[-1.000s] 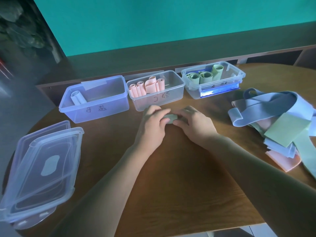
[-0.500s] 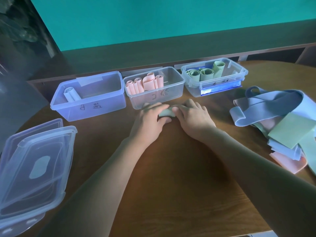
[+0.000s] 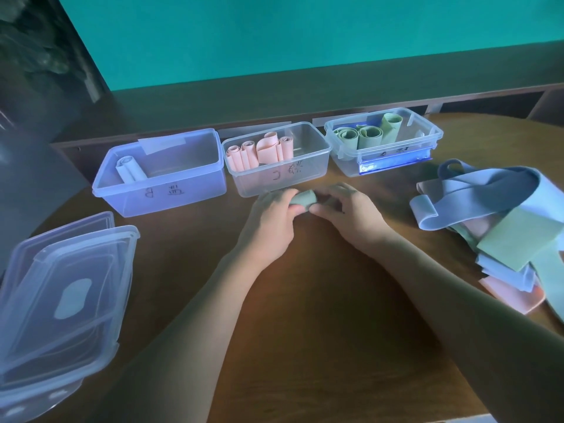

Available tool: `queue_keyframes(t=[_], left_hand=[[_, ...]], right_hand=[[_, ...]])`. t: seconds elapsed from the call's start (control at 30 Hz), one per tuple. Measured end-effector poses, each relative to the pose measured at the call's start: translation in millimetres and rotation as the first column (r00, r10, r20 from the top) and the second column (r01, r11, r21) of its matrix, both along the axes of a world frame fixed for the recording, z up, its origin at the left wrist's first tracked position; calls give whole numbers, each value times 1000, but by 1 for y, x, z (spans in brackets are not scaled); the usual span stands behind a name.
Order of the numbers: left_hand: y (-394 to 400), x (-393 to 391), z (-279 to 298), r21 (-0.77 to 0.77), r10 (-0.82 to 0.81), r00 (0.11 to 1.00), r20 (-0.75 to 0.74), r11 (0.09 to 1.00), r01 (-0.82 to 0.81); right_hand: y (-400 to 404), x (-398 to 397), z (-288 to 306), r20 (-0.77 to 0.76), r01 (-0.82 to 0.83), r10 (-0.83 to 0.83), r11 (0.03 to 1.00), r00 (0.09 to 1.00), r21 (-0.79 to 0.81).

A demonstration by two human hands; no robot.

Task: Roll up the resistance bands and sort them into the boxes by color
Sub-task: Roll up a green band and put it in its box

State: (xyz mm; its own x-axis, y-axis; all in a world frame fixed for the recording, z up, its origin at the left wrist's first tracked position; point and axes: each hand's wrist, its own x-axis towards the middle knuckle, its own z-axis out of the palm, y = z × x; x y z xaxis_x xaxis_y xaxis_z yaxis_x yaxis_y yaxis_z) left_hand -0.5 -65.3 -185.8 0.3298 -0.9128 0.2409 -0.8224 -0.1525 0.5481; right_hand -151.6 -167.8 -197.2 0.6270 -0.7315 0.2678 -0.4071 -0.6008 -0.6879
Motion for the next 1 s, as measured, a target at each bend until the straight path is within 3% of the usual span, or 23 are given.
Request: queue_keyframes(t=[0.17, 0.43, 0.63, 0.8, 1.0], left_hand=[[13, -11, 2, -31, 6, 967, -255, 999, -15], [4, -33, 4, -118, -118, 931, -345, 990, 82], [-43, -53, 18, -287, -84, 890, -449, 956, -54], [-88, -54, 11, -414, -31, 916, -400, 898, -151], [-132, -55, -16, -542, 21, 946, -325, 815, -204]], right_hand=[[15, -15, 4, 169, 0, -30, 985, 985, 175], [17, -52, 19, 343, -82, -39, 940, 939, 332], [-30, -71, 58, 311, 78, -157, 965, 937, 250], [-85, -67, 85, 201, 269, -276, 961, 940, 61], [-125, -50, 95, 49, 225, -221, 968, 974, -111]])
